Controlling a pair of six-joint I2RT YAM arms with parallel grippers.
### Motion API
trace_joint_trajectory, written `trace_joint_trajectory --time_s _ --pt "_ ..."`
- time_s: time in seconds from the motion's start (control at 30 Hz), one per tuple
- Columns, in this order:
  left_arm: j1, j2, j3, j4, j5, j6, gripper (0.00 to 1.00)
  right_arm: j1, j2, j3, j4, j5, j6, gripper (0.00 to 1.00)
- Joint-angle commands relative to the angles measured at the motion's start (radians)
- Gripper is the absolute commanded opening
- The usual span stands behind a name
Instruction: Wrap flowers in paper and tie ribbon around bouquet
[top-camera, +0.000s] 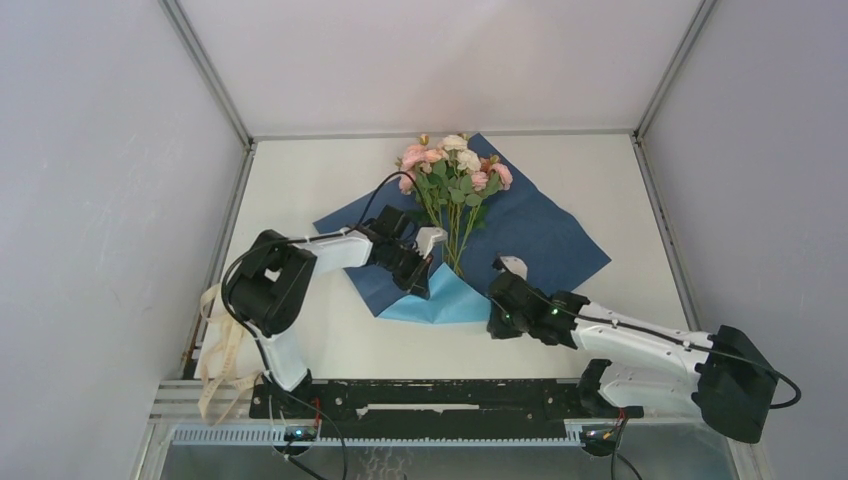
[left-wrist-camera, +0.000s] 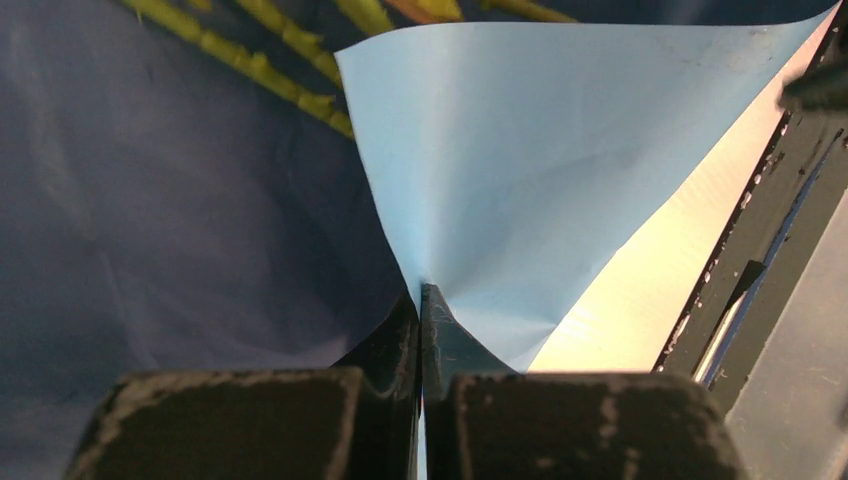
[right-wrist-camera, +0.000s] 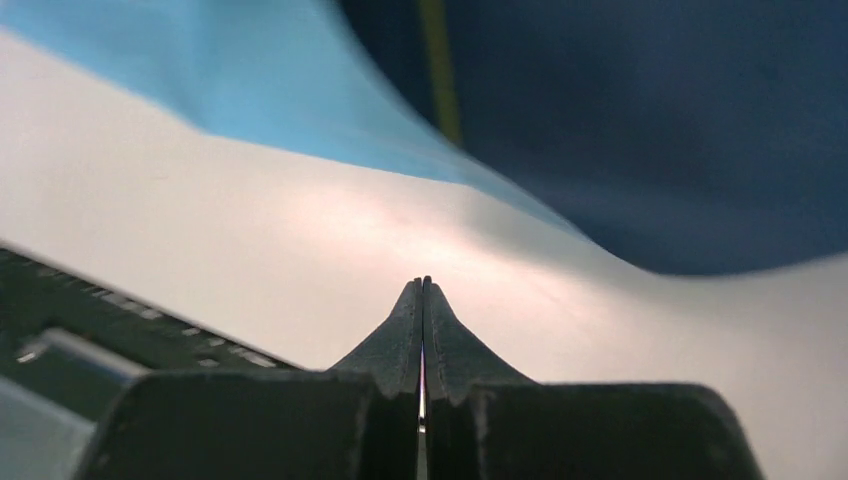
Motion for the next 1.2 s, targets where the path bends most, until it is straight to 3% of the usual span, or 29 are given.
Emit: trace_joint_trajectory --time_s 0.0,0.3,0.57,0.93,1.03,1.17 --pt "-0.015 -0.065 0.101 0.027 -0.007 0.065 0.0 0.019 0.016 0.083 0.236 -0.065 -0.098 0.02" --pt "-0.028 0.002 0.172 -0.003 0.004 0.1 0.0 -0.074 0.162 0.086 0.416 -0.103 -0.095 0.0" --pt "-0.036 0.039 0.168 -0.006 -0.081 0.105 0.0 -0.104 0.262 0.055 0.29 0.018 -0.004 0.0" --pt "-0.036 0.031 0.109 0.01 -0.108 0.069 0.0 -0.124 0.115 -0.073 0.024 0.099 0.137 0.0" --pt "-0.037 0.021 0.098 0.026 -0.103 0.054 0.0 -0.118 0.035 -0.04 -0.012 0.097 0.08 0.0" --pt "-0.037 0.014 0.088 0.038 -0.092 0.041 0.0 -0.043 0.013 0.078 0.067 0.062 -0.057 0.0"
